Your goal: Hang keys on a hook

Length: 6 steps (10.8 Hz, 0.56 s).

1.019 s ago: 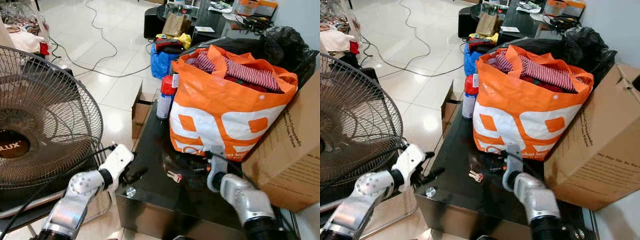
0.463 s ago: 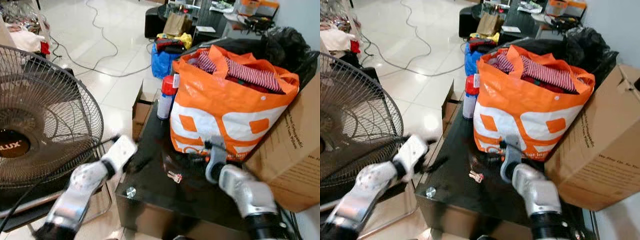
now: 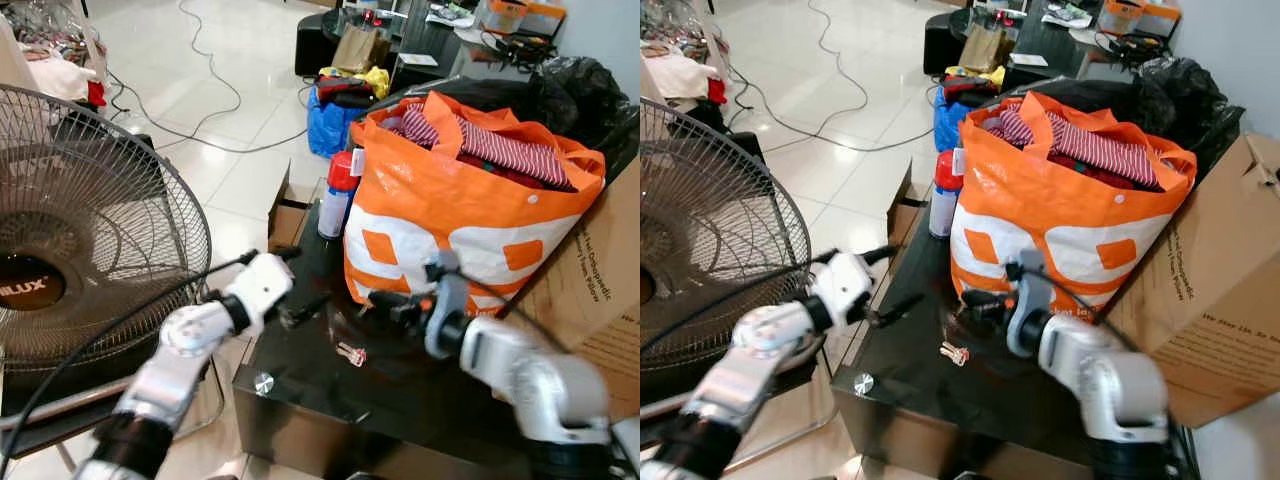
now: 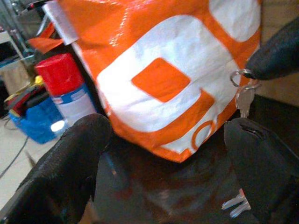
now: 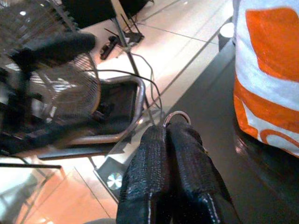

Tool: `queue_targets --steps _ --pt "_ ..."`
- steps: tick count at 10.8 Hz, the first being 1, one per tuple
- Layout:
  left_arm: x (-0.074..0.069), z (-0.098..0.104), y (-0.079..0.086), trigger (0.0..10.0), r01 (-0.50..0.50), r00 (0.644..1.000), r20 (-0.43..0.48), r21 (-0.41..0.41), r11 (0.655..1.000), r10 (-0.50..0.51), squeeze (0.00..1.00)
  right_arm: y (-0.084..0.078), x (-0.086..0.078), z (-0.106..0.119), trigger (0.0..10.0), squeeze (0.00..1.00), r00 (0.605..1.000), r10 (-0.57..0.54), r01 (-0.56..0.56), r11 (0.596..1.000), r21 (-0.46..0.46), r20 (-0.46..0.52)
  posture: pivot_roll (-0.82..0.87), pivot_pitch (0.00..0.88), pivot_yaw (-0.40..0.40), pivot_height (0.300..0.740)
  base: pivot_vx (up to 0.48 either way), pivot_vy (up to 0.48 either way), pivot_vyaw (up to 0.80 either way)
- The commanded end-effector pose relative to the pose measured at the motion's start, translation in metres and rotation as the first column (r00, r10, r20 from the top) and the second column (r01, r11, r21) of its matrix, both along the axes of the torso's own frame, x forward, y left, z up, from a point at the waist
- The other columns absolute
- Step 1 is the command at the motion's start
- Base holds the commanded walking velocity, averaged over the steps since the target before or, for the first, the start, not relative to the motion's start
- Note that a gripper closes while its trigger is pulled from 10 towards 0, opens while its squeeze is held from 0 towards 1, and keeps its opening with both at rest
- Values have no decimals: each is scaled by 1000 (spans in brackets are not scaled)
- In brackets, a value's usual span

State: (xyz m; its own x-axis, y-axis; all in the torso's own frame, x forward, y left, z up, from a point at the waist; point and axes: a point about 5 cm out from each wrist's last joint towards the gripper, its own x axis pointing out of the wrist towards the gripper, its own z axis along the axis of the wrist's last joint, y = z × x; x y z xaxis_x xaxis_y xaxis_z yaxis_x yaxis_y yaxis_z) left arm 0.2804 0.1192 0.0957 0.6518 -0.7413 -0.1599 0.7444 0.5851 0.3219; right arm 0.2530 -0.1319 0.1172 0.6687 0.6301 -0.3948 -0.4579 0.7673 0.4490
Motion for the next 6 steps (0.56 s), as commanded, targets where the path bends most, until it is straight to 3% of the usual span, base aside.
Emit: queue_targets --steps 1,3,6 --pt "0 0 -9 10000 33 999 1 -30 999 -33 0 -5 -1 6 0 0 1000 -4 4 1000 -10 10 -2 0 -144 740 0 0 0" --pt "0 -1 -15 10000 70 997 -21 -90 993 -72 0 -3 -3 15 0 0 1000 6 -6 1000 -13 11 -12 0 -139 740 0 0 0" --pt "9 -2 -17 10000 127 992 -2 -92 988 -128 0 0 -7 23 0 0 998 57 -57 998 -10 15 -27 0 -132 740 0 0 0"
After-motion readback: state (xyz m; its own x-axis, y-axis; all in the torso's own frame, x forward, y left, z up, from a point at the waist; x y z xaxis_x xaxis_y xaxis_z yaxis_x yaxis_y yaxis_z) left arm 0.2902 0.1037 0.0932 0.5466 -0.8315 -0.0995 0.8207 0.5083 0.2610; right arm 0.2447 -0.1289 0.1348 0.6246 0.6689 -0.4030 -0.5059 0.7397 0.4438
